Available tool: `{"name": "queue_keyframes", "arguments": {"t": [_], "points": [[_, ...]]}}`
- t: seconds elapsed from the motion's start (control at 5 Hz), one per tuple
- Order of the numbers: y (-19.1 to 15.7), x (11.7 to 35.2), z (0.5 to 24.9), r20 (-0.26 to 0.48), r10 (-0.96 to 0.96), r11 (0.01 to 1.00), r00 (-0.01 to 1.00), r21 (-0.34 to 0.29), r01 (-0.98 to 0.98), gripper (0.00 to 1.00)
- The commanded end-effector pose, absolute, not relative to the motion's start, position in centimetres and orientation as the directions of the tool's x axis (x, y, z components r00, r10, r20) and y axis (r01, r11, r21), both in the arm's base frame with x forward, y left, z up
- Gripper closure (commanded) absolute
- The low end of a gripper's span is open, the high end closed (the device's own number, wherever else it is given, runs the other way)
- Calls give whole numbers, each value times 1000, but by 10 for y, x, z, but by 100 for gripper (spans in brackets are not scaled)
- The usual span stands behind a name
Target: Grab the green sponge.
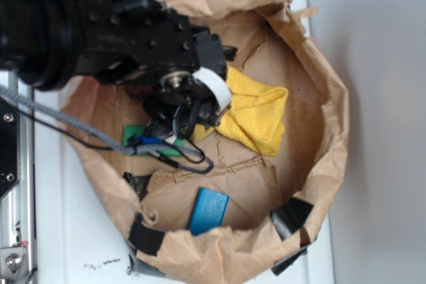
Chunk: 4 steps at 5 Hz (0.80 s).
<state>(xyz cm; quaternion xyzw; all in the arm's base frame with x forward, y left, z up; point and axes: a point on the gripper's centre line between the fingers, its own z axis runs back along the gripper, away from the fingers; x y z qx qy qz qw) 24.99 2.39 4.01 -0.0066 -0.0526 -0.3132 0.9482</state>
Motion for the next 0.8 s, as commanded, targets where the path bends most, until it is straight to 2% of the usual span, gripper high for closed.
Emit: {"name": "queue_keyframes", "arguments": {"t": [0.0,0.2,0.4,0.6], "points": [[2,252,130,165,-536,836,828,-34,548,100],[1,251,145,189,-394,911,899,-49,409,100],[1,252,155,194,-216,973,957,-34,227,100],[0,255,155,149,-170,984,974,-25,175,100]]}}
